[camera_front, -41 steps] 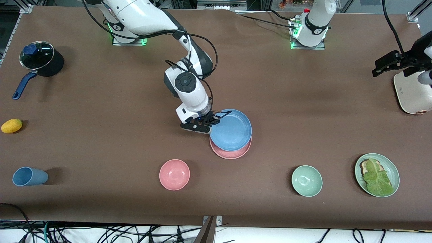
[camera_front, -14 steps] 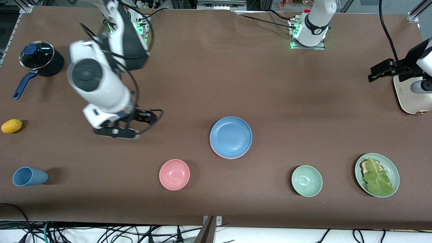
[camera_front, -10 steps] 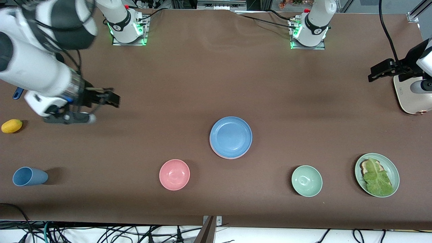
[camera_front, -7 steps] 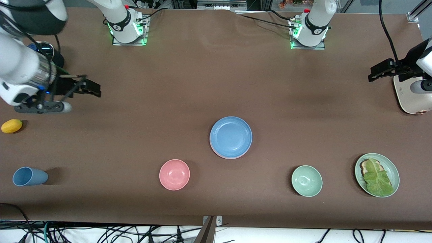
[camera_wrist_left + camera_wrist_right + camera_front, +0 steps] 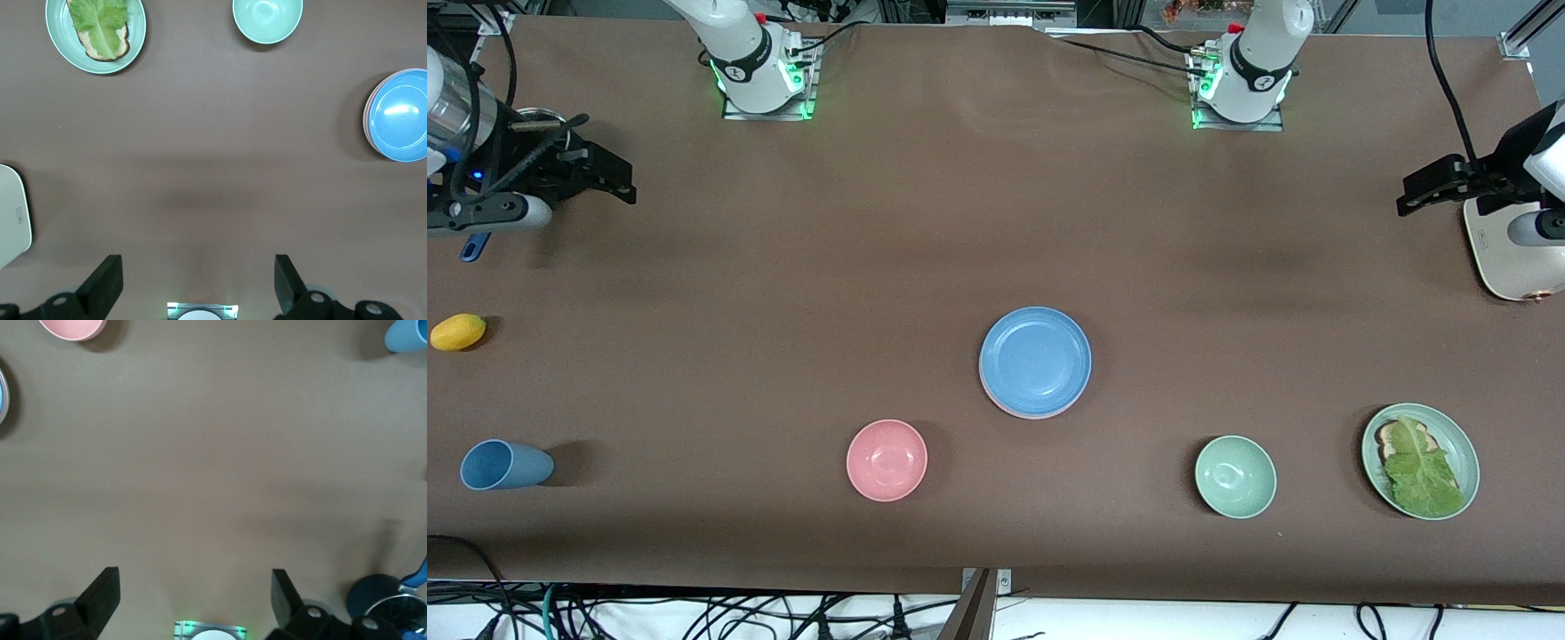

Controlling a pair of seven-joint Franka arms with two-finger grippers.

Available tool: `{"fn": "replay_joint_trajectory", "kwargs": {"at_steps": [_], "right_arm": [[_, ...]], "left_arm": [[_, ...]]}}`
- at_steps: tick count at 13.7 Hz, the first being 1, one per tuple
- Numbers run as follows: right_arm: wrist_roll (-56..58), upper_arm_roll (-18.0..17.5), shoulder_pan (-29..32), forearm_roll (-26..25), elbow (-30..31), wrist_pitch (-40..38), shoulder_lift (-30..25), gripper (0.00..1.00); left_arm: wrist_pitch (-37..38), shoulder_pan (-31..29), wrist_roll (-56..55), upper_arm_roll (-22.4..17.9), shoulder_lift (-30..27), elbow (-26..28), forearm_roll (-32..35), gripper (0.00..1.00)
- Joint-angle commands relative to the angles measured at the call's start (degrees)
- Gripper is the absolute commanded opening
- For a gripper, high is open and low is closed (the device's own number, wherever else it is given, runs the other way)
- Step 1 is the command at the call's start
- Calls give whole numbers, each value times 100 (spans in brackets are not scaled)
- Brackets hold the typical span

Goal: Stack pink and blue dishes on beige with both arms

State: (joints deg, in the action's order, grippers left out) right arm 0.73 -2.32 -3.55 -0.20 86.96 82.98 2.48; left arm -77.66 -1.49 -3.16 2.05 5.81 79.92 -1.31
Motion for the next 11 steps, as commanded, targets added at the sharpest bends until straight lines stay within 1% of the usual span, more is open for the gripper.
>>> {"fn": "replay_joint_trajectory", "kwargs": {"at_steps": [1, 3, 11], "right_arm": [[182, -173, 179, -121, 155, 42, -134, 100], [112, -181, 153, -77, 50, 25, -82, 100], [182, -146, 170, -68, 14, 7, -99, 100]], "left_arm": [[32, -18, -10, 6, 25, -99, -167, 100], [32, -18, -10, 6, 25, -99, -167, 100], [32, -18, -10, 6, 25, -99, -159, 100]]}}
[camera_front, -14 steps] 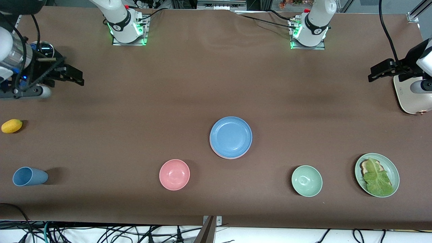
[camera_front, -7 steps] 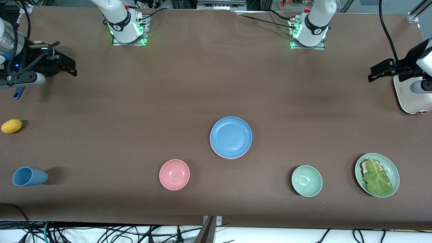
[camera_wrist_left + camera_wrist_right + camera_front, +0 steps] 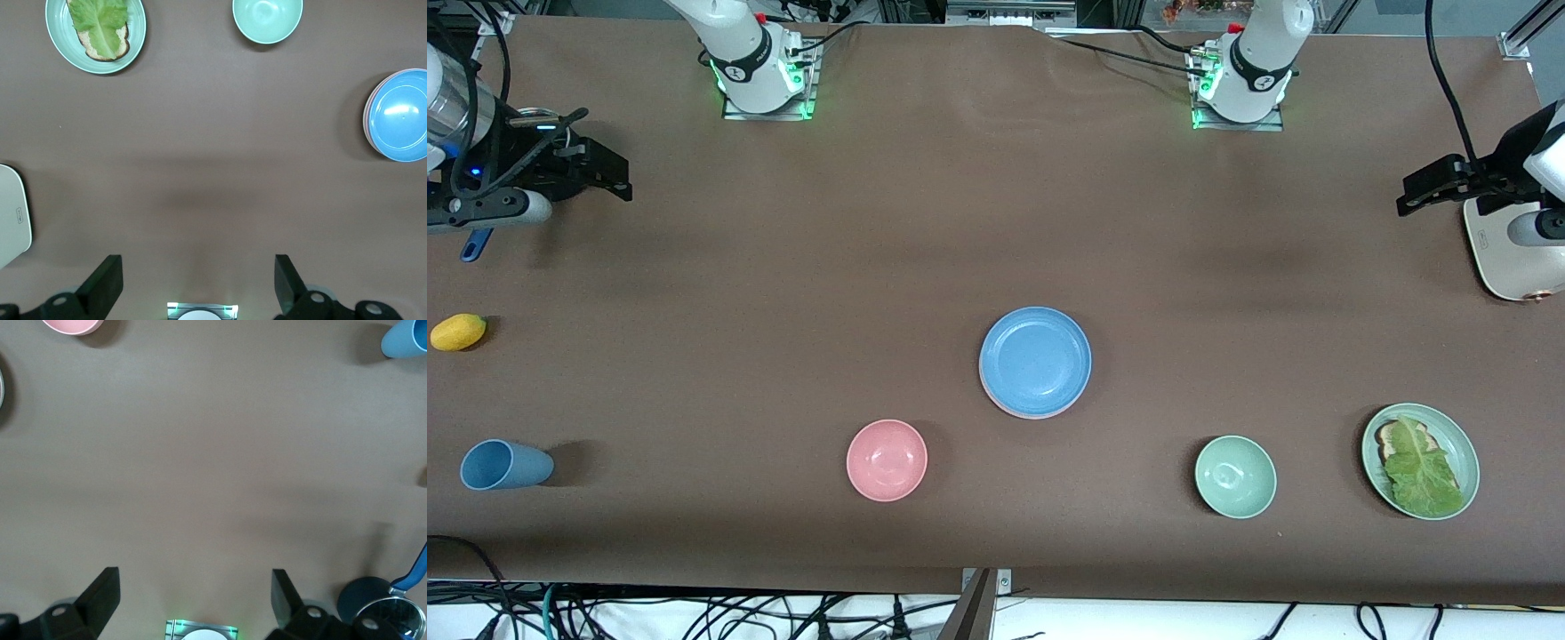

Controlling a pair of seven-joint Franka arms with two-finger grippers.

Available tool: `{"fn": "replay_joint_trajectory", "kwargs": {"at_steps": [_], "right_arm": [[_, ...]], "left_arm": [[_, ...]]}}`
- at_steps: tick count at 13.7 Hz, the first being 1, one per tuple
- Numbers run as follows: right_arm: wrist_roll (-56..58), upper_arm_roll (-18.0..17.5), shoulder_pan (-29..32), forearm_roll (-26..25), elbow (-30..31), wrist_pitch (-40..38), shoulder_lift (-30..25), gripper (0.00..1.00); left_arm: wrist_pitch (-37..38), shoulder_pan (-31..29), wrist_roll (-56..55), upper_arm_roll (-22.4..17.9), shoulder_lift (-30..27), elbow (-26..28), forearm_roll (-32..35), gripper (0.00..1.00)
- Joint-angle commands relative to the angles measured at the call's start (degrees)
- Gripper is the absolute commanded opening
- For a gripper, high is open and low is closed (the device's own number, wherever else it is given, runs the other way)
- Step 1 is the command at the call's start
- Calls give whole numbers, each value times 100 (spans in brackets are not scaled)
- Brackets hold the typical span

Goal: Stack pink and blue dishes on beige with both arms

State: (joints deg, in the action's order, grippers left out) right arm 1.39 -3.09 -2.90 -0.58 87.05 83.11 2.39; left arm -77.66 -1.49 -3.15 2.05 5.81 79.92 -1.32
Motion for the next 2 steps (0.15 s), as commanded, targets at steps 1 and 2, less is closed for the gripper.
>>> {"fn": "replay_joint_trajectory", "kwargs": {"at_steps": [1, 2], "right_arm": [[116, -61, 106, -30, 5, -14, -98, 100], [116, -60, 106, -39, 5, -75, -107, 100]], "left_arm": [[32, -18, -10, 6, 25, -99, -167, 100], [32, -18, -10, 6, 25, -99, -167, 100]]}}
